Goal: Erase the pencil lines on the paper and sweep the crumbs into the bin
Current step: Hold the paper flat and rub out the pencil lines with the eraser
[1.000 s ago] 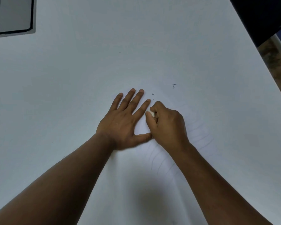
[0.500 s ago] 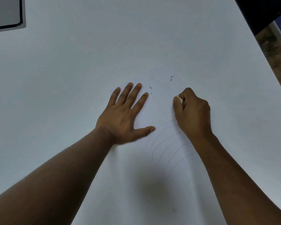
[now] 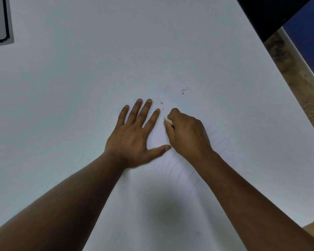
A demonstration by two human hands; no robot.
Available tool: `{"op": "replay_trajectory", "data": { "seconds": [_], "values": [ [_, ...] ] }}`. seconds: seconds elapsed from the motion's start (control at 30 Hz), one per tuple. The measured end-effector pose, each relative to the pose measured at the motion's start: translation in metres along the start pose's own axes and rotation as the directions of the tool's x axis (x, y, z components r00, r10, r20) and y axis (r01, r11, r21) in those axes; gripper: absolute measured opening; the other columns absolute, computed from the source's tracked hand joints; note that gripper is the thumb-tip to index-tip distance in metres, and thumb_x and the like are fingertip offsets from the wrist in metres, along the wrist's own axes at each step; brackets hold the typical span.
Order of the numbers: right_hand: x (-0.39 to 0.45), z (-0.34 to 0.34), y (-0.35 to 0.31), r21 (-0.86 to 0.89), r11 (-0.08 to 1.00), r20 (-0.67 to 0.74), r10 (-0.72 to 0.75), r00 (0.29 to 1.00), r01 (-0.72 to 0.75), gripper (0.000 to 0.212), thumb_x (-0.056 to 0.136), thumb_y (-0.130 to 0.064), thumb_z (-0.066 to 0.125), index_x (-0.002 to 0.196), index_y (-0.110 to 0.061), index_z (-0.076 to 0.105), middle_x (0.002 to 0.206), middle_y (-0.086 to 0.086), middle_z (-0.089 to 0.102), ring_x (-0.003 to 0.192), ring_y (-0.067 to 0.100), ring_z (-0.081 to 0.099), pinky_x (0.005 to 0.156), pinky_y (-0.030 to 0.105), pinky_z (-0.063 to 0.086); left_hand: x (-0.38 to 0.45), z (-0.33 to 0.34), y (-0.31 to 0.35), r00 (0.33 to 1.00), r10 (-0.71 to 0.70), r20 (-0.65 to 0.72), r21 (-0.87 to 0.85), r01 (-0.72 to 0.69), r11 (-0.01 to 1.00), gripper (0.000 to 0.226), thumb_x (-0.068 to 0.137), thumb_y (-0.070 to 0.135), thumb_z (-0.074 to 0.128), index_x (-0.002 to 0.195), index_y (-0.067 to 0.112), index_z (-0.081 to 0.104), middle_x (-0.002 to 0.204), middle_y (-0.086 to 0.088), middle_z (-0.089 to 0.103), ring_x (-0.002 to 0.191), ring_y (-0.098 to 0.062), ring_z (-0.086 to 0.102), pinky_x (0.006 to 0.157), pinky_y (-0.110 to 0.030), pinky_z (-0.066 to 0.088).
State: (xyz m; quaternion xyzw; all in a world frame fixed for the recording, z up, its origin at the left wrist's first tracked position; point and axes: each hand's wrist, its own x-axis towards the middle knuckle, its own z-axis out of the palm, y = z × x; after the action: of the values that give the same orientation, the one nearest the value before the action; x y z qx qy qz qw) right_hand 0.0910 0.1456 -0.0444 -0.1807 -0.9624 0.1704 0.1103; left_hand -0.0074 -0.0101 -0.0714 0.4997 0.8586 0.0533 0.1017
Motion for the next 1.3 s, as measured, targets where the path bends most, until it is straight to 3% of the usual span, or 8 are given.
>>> {"op": "replay_trajectory", "data": {
  "seconds": [0.13,0.33,0.5,0.6,0.77,1.0,1.17,1.3],
  "values": [
    [0.007,-0.009,0.029,-0.039,0.997,-0.039,0.066,0.997,-0.067,0.018,0.095,-0.021,0.058,0.085,-0.008,0.052,0.065,0.007,0.056,0.053,0.027,0.052,0.054,0.027,0.033,0.0,-0.004,0.0,0.999,-0.009,0.038,0.012,0.008,1.0,0.102,0.088,0.09,0.012,0.165,0.025,-0.006,0.171,-0.004,-0.022,0.155,-0.022,-0.028,0.128,-0.053,-0.005],
    [0.015,-0.021,0.063,-0.031,0.986,-0.108,0.162,0.981,-0.166,0.021,0.094,-0.019,0.057,0.077,-0.01,0.048,0.061,0.003,0.048,0.052,0.023,0.041,0.055,0.027,0.032,-0.001,-0.004,0.001,0.999,0.004,0.033,-0.009,-0.004,1.0,0.101,0.09,0.088,0.016,0.166,0.025,-0.001,0.172,-0.003,-0.017,0.157,-0.021,-0.023,0.128,-0.052,-0.003],
    [0.017,-0.029,0.075,0.152,0.951,-0.03,0.277,0.96,-0.27,0.02,0.096,-0.024,0.057,0.085,-0.008,0.055,0.063,0.003,0.056,0.058,0.023,0.052,0.058,0.031,0.042,-0.002,-0.004,0.0,1.0,0.022,0.02,-0.006,-0.022,1.0,0.098,0.092,0.086,0.02,0.166,0.025,0.003,0.173,-0.001,-0.012,0.159,-0.021,-0.017,0.129,-0.052,0.001],
    [0.011,-0.03,0.075,0.223,0.95,-0.022,0.23,0.973,-0.22,0.019,0.096,-0.025,0.059,0.087,-0.009,0.055,0.06,0.0,0.053,0.055,0.019,0.05,0.057,0.031,0.043,-0.001,-0.004,0.0,1.0,0.022,0.016,0.0,-0.022,1.0,0.098,0.092,0.086,0.021,0.166,0.025,0.003,0.173,-0.002,-0.012,0.159,-0.022,-0.016,0.129,-0.052,0.001],
    [0.007,-0.026,0.067,0.094,0.989,0.009,0.11,0.994,-0.111,0.02,0.096,-0.024,0.057,0.083,-0.011,0.049,0.06,-0.002,0.048,0.053,0.024,0.049,0.053,0.031,0.043,-0.001,-0.005,0.001,1.0,0.014,0.028,0.017,-0.015,1.0,0.098,0.092,0.086,0.021,0.166,0.024,0.004,0.173,-0.002,-0.011,0.159,-0.022,-0.016,0.129,-0.051,0.001],
    [0.013,-0.025,0.072,0.204,0.922,-0.057,0.348,0.936,-0.33,0.018,0.097,-0.024,0.055,0.088,-0.008,0.053,0.065,0.0,0.056,0.057,0.021,0.053,0.056,0.033,0.046,-0.001,-0.007,0.002,1.0,0.012,0.027,0.012,-0.012,1.0,0.098,0.092,0.086,0.02,0.166,0.023,0.008,0.174,-0.002,-0.008,0.159,-0.022,-0.013,0.129,-0.052,0.004],
    [-0.001,-0.024,0.051,0.124,0.988,0.011,0.09,0.996,-0.091,0.017,0.096,-0.024,0.058,0.088,-0.01,0.054,0.066,0.003,0.059,0.056,0.027,0.055,0.053,0.029,0.042,0.0,-0.006,0.001,0.999,0.016,0.029,0.02,-0.017,1.0,0.099,0.092,0.086,0.019,0.166,0.023,0.006,0.174,-0.003,-0.008,0.159,-0.022,-0.013,0.129,-0.053,0.005],
    [0.003,-0.024,0.058,0.073,0.991,0.006,0.112,0.994,-0.113,0.02,0.096,-0.024,0.057,0.083,-0.01,0.051,0.062,0.001,0.052,0.052,0.024,0.047,0.053,0.027,0.036,-0.001,-0.005,0.001,1.0,0.014,0.027,0.02,-0.014,1.0,0.099,0.091,0.086,0.019,0.166,0.023,0.006,0.174,-0.003,-0.008,0.159,-0.023,-0.013,0.128,-0.053,0.006]
  ]
}}
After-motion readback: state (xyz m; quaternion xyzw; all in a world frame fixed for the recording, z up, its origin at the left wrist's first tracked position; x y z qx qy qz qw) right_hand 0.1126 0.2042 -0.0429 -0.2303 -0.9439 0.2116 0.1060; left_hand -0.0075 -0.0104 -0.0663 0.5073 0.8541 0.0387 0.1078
